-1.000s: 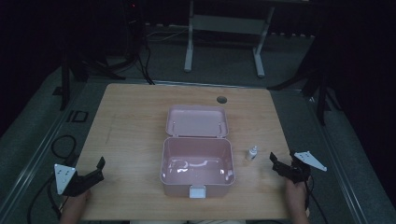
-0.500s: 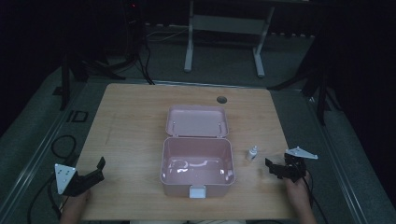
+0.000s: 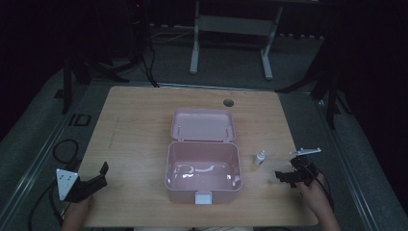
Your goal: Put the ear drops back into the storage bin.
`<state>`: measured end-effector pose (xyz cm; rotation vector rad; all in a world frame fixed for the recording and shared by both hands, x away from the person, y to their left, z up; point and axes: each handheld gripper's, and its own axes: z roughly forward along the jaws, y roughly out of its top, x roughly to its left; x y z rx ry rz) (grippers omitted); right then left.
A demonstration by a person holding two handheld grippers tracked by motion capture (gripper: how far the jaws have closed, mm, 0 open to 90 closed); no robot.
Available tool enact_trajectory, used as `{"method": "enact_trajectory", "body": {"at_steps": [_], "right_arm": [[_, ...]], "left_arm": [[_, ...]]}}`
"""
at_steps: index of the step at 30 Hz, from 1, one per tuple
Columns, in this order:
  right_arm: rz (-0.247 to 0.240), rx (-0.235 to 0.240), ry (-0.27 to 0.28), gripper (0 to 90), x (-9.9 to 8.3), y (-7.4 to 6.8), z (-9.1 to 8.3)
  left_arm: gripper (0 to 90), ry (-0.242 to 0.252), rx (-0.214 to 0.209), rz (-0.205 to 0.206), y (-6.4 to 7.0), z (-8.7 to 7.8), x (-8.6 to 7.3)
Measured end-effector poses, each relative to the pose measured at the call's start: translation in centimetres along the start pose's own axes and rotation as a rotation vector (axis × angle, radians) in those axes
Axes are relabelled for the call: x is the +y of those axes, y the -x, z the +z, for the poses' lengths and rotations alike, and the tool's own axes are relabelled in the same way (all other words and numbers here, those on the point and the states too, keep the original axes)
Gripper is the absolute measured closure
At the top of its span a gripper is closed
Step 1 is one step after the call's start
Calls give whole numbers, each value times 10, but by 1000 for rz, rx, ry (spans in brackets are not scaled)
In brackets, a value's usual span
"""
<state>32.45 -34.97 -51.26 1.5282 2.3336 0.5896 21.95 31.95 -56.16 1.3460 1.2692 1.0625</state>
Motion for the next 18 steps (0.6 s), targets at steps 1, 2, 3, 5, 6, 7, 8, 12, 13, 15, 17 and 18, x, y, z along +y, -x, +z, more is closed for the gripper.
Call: {"method": "enact_trajectory", "body": {"at_steps": [1,2,3,5,6,7,8,12,13,15,17,18], "right_arm": [[0,13,-35,126,1,-1,-1],[2,29,-66,126,2,-1,-1],[-7,41,-97,126,3,-2,-2],[-22,47,-129,126,4,-4,-2],[-33,51,-155,127,4,-5,-3],[-42,52,-177,127,5,-6,-3],[-50,59,-196,128,5,-7,-3],[-97,98,-271,136,7,-9,-5],[-103,108,-287,138,8,-10,-5],[-145,113,-323,139,8,-11,-6],[-179,100,-353,156,8,-13,-7],[-188,94,-367,156,8,-14,-8]], "left_arm": [[20,0,-1,0,0,0,0],[20,-1,-1,-1,0,0,0],[20,-1,0,-1,0,0,0],[20,0,0,0,0,0,0],[20,-1,-1,0,0,0,0],[20,0,-1,1,0,0,0],[20,0,-2,1,0,0,0],[20,-1,-2,2,0,0,0],[20,-1,-3,2,0,0,0],[20,-1,-3,3,0,0,0],[20,-1,-5,4,0,0,0],[20,-2,-4,4,1,0,0]]}}
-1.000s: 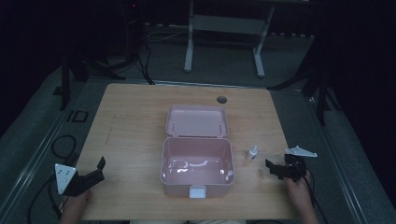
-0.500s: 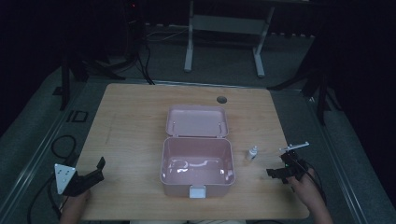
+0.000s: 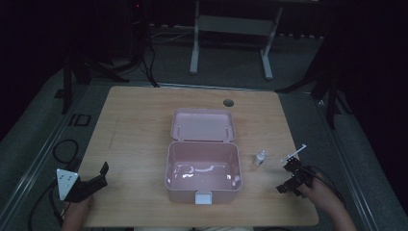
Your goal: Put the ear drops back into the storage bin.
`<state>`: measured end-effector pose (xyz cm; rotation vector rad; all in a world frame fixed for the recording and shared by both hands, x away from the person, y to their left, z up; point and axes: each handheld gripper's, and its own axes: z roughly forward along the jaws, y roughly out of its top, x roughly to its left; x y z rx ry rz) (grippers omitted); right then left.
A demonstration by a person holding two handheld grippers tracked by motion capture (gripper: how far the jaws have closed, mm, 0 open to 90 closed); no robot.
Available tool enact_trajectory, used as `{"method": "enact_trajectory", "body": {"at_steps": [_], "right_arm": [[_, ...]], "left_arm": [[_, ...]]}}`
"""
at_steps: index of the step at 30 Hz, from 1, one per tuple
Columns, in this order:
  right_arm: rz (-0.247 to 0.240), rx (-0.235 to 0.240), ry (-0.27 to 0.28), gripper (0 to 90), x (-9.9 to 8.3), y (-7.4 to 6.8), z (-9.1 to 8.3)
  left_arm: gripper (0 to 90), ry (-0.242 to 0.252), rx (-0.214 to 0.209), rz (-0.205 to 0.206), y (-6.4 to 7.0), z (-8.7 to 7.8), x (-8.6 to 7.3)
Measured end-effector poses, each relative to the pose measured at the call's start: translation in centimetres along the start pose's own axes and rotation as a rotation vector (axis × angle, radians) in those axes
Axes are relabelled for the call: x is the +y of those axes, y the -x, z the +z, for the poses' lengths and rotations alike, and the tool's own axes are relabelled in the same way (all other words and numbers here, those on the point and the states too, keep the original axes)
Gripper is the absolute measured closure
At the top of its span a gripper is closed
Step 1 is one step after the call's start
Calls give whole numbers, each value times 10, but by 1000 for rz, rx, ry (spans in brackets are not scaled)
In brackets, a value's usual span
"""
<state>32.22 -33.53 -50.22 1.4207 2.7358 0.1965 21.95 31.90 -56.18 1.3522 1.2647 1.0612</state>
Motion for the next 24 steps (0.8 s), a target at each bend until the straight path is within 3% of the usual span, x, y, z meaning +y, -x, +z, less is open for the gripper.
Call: {"method": "enact_trajectory", "body": {"at_steps": [3,7,9,14,24], "right_arm": [[-6,4,-41,156,0,0,-2],[-24,75,-129,156,-1,-1,0],[-46,88,-170,156,-2,-5,1],[-57,107,-194,155,1,-8,3],[-56,67,-173,148,14,-4,-2]], "left_arm": [[20,0,0,0,0,0,0],[20,0,-1,-1,0,0,0],[20,0,-2,0,0,0,0],[20,0,-1,0,0,0,0],[20,0,-2,0,0,0,0]]}}
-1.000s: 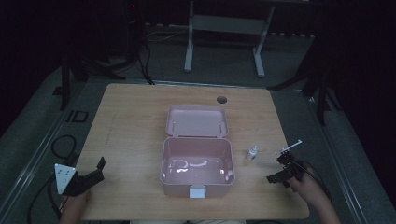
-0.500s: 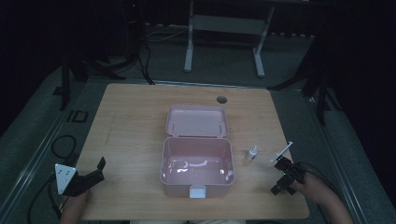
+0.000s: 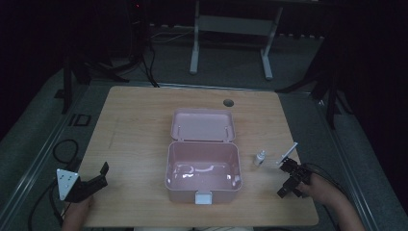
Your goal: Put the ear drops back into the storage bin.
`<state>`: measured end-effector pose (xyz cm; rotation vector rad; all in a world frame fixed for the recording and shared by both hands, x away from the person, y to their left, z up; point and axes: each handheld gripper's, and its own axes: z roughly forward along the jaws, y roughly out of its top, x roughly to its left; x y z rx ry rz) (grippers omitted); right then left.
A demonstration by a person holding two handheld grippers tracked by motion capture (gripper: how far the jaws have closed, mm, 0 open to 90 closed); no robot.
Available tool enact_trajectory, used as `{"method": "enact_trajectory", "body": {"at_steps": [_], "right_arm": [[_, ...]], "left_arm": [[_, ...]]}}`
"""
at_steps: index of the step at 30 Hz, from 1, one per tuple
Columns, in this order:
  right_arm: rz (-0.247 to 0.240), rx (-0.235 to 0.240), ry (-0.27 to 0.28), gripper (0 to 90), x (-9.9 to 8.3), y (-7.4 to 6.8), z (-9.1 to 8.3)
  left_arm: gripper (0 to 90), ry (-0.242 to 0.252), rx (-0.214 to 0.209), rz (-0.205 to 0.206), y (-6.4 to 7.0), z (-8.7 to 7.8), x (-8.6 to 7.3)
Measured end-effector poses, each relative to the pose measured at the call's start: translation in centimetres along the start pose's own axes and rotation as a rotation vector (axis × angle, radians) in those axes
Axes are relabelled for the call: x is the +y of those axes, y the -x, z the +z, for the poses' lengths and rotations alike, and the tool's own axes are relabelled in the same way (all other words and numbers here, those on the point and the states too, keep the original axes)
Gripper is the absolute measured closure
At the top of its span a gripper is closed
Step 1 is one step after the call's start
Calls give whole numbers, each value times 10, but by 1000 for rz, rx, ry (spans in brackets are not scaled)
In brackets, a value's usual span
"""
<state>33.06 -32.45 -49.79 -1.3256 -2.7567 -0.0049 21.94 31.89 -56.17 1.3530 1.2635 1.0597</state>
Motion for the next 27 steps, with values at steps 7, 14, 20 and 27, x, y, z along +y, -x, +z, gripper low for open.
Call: {"method": "enact_trajectory", "body": {"at_steps": [7,14,20,27], "right_arm": [[31,21,34,129,11,9,-7],[25,17,7,124,28,14,-6],[18,6,22,115,48,15,-8],[13,-8,42,136,73,13,-12]], "left_arm": [[20,0,-1,-1,0,0,0],[20,0,-1,-2,0,0,0],[20,0,-1,-2,0,0,0],[20,0,-2,-2,0,0,0]]}}
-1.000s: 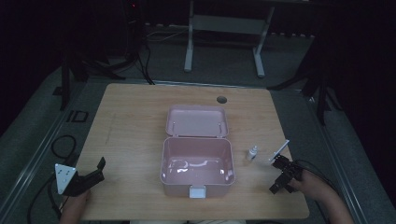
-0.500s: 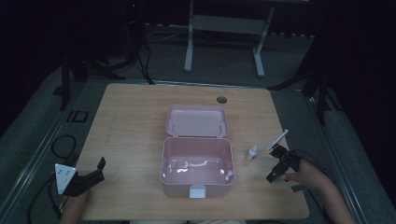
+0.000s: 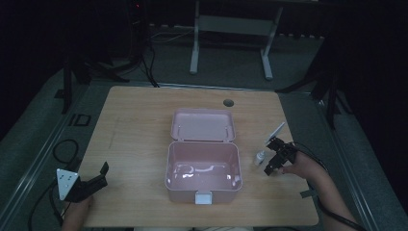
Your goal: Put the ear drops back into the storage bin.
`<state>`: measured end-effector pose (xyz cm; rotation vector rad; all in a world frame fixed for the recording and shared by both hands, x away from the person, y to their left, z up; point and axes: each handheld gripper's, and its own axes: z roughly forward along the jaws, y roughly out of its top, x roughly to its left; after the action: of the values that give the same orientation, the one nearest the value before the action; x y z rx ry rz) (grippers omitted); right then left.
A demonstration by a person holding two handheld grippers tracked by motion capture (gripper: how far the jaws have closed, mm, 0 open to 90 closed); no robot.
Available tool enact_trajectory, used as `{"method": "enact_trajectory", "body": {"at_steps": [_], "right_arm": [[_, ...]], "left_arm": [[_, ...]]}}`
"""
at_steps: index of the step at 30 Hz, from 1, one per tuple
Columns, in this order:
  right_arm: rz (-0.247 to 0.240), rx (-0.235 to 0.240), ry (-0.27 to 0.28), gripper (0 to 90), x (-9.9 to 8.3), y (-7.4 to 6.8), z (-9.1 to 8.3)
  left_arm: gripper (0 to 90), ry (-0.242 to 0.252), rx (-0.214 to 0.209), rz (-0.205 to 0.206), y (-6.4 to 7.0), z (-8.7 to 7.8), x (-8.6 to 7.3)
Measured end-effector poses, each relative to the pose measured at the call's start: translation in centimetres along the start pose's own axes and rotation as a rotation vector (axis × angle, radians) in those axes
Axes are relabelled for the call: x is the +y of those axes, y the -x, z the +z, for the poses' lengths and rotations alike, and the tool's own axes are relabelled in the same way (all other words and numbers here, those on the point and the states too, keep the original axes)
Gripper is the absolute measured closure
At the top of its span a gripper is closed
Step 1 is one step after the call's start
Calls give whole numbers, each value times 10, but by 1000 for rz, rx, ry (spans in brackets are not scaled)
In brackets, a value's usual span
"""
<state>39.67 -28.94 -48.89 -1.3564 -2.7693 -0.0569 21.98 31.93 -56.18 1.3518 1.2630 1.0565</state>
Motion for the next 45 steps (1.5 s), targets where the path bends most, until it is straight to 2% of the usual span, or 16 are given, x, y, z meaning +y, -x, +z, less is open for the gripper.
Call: {"method": "enact_trajectory", "body": {"at_steps": [4,9,13,16,21,25,27,28,30,31,34,39,45], "right_arm": [[-10,7,-4,167,13,-2,0],[-29,-6,-21,176,27,-5,2],[-48,-4,-25,240,37,-7,4],[-67,-25,-27,309,44,-10,6],[-79,-15,-37,396,53,-12,10],[-82,-12,-68,462,58,-14,15],[-86,-9,-83,467,58,-14,18],[-86,-12,-86,505,58,-14,19],[-88,-4,-89,518,59,-13,20],[-87,-6,-86,560,59,-13,20],[-97,-7,-97,577,60,-13,21],[-141,-22,-96,596,59,-16,15],[-243,-46,-82,596,54,-19,6]], "left_arm": [[20,-1,-2,0,0,0,0],[20,-1,-3,1,0,0,0],[20,-1,-3,0,0,0,0],[20,-1,-4,0,0,0,0],[20,-1,-5,0,0,0,0],[20,-1,-6,-1,0,0,0],[20,0,-6,0,0,0,0],[20,-1,-7,1,0,0,0],[20,0,-5,1,0,0,0],[20,0,-6,1,0,0,0],[20,-2,-4,4,0,0,0],[20,-2,-5,4,0,0,0],[20,-3,-5,5,0,0,0]]}}
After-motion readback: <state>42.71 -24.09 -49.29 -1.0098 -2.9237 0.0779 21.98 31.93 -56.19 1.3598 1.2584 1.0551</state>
